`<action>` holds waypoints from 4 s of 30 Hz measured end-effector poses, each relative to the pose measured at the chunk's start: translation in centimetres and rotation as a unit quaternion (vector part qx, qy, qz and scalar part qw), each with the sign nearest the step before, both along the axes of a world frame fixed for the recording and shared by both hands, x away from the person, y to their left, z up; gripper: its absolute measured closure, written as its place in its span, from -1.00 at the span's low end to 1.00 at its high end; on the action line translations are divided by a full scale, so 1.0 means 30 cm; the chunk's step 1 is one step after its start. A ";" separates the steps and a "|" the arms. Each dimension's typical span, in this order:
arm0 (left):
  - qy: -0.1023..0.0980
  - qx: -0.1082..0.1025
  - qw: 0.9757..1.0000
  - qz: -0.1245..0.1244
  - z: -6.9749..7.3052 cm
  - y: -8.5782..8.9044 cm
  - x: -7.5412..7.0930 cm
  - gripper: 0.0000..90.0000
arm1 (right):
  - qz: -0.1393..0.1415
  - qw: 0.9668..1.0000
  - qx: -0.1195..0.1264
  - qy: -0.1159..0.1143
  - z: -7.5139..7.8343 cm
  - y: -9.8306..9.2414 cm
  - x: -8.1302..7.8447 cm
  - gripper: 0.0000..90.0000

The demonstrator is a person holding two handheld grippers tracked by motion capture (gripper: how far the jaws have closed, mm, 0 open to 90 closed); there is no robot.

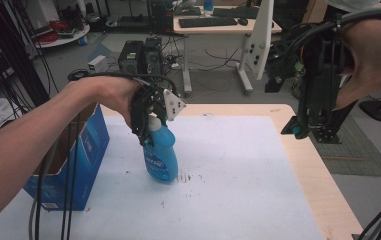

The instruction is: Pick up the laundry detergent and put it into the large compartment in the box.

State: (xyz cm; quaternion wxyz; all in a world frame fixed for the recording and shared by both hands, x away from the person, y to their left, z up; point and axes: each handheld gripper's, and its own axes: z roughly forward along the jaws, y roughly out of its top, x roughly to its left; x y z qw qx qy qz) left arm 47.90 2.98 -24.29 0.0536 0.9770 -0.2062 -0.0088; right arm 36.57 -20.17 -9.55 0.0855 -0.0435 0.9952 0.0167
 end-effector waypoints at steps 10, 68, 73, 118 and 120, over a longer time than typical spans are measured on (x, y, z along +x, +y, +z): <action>-0.011 0.013 0.998 0.058 0.149 0.026 -0.041 -0.15 | 0.005 1.000 0.001 -0.008 0.002 -0.004 -0.027 -0.74; -0.021 -0.030 0.861 0.508 0.521 0.581 -0.177 -0.15 | 0.014 1.000 0.007 -0.021 -0.032 -0.007 -0.055 -0.74; -0.030 -0.018 0.842 0.539 0.534 0.644 -0.195 -0.15 | 0.018 1.000 0.007 -0.019 -0.033 0.006 -0.052 -0.74; -0.008 0.021 0.802 0.597 0.239 0.749 -0.156 -0.15 | 0.028 0.999 0.003 -0.028 -0.028 0.025 -0.084 -0.74; -0.008 0.016 0.800 0.600 0.213 0.749 -0.157 -0.15 | 0.026 0.999 0.002 -0.028 -0.028 0.024 -0.084 -0.74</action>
